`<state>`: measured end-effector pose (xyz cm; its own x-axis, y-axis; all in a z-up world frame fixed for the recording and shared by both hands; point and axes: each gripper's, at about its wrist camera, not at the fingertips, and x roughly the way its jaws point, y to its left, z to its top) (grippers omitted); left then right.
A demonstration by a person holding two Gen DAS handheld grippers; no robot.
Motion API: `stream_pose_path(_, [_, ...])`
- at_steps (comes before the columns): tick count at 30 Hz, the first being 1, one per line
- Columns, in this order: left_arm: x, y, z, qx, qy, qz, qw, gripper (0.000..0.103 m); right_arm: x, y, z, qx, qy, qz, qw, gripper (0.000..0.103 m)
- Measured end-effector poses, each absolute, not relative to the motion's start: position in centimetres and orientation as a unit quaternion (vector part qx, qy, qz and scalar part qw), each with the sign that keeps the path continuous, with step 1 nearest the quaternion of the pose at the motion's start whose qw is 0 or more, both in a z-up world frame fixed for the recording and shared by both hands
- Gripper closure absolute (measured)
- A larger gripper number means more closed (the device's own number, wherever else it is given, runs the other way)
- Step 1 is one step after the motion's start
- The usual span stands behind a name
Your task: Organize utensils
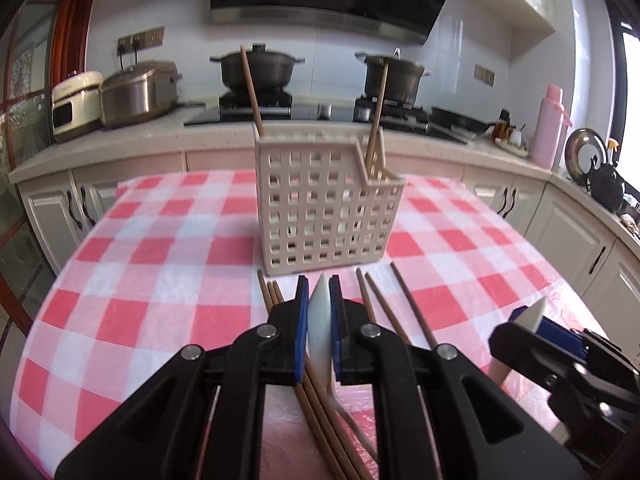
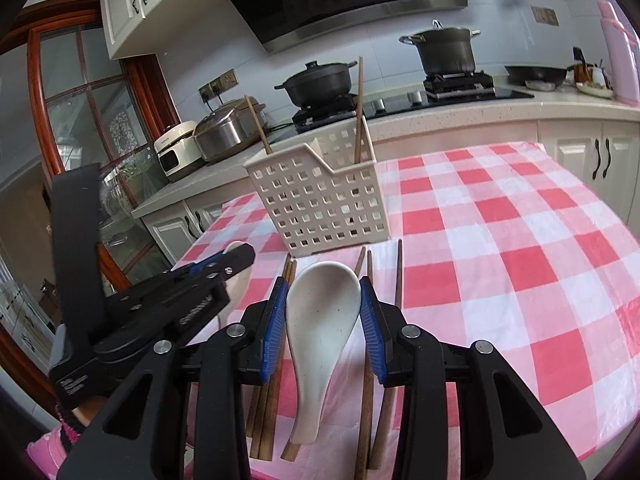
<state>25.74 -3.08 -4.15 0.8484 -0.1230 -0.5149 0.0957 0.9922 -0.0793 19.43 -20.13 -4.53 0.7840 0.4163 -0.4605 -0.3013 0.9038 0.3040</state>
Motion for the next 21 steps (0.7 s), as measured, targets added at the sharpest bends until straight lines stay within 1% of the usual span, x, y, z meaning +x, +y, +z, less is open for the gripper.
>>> stream_pose_path(5, [23.7, -3.5, -2.9, 0.005, 0.221, -0.044, 0.974, 0.093, 19.0, -19.7, -4.0, 0.096, 0.262, 0.186, 0.942, 0.067])
stream_pose_path(14, [23.0, -2.4, -2.0, -0.018, 0.216, -0.05, 0.975, 0.093, 18.3, -18.8, -2.8, 0.081, 0.25, 0.186, 0.947, 0.067])
stream_pose_path(21, [23.7, -1.2, -0.4, -0.03, 0.201, -0.038, 0.978, 0.093, 20.0, -18.7, -1.4, 0.074, 0.243, 0.188, 0.949, 0.067])
